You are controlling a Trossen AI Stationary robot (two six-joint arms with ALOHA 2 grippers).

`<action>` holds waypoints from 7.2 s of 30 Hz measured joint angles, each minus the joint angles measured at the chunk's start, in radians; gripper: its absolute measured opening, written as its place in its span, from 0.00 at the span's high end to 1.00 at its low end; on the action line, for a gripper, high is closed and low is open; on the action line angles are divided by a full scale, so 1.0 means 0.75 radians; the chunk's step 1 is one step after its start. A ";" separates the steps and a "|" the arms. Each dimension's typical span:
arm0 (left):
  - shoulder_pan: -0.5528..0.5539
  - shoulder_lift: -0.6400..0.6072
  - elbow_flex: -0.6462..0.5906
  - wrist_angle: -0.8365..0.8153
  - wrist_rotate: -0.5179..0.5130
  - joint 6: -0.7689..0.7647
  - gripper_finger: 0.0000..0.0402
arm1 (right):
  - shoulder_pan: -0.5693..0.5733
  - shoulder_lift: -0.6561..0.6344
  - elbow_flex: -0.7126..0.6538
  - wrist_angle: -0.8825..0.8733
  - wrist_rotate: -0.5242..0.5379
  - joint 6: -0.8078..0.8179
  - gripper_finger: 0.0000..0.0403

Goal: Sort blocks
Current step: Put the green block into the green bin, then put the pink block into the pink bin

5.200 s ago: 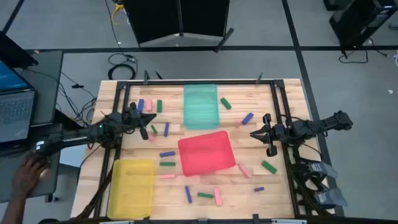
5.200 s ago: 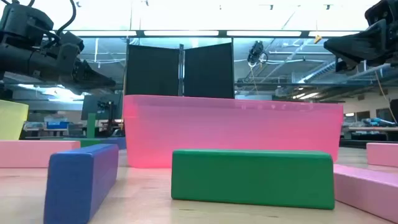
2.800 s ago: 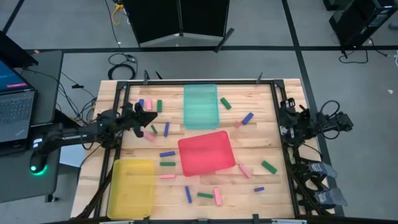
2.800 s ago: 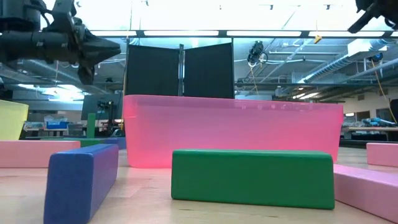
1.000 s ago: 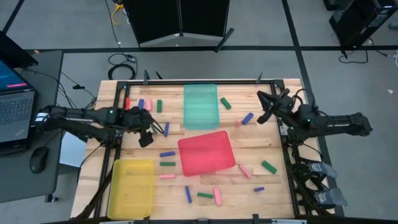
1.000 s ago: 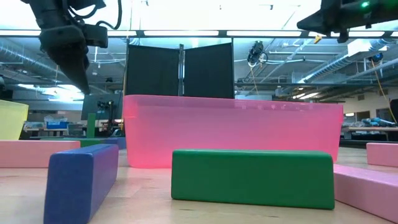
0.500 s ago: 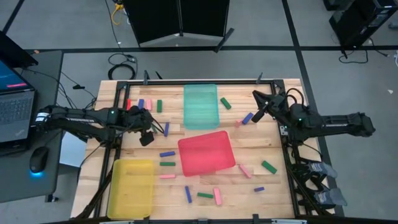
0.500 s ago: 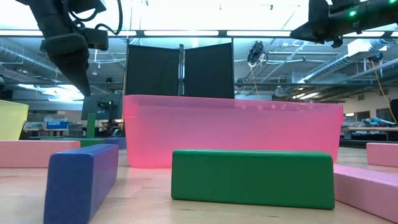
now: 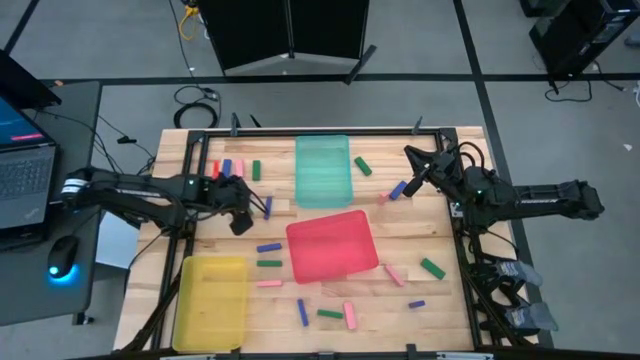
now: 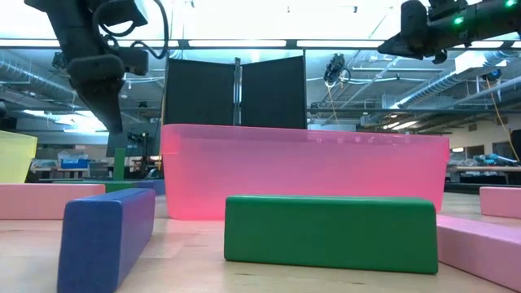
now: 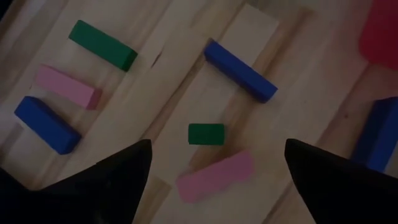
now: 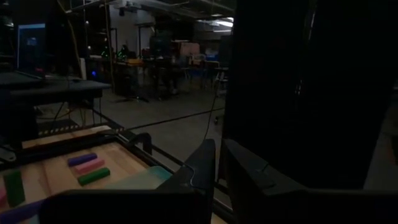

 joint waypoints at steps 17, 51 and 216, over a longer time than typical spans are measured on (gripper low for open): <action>0.093 0.081 0.000 0.002 0.064 -0.063 0.06 | 0.000 -0.001 0.000 0.010 -0.005 0.000 0.89; 0.355 0.324 0.000 0.117 0.271 0.227 0.06 | -0.001 0.007 0.001 0.131 -0.008 0.057 0.89; 0.476 0.012 -0.307 1.955 0.399 0.455 0.42 | 0.299 0.781 0.217 -0.896 0.104 1.051 0.28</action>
